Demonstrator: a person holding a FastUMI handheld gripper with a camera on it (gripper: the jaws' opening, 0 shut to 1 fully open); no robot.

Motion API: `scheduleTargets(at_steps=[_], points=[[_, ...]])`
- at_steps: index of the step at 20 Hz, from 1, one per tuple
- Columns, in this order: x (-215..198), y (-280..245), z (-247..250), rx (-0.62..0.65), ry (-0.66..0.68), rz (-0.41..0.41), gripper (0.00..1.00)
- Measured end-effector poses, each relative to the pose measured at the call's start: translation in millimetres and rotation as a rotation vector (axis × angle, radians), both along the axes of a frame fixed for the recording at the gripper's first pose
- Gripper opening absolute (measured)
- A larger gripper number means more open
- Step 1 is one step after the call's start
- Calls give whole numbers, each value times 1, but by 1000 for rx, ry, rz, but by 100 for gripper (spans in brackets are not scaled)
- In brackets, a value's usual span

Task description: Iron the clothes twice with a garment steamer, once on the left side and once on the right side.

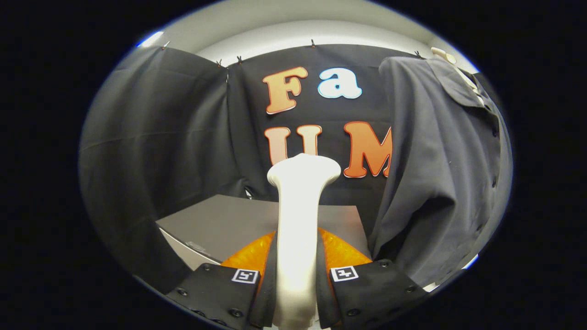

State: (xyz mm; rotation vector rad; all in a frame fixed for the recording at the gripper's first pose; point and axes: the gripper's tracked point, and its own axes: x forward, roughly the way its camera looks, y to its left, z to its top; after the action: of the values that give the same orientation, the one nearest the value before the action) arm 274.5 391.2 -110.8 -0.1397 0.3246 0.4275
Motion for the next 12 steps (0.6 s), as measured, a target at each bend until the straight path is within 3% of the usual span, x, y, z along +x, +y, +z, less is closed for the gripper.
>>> scheduleTargets(at_steps=[8, 12], points=[[-74, -38, 76, 65, -121, 38, 43], [-102, -78, 93, 82, -138, 17, 43]])
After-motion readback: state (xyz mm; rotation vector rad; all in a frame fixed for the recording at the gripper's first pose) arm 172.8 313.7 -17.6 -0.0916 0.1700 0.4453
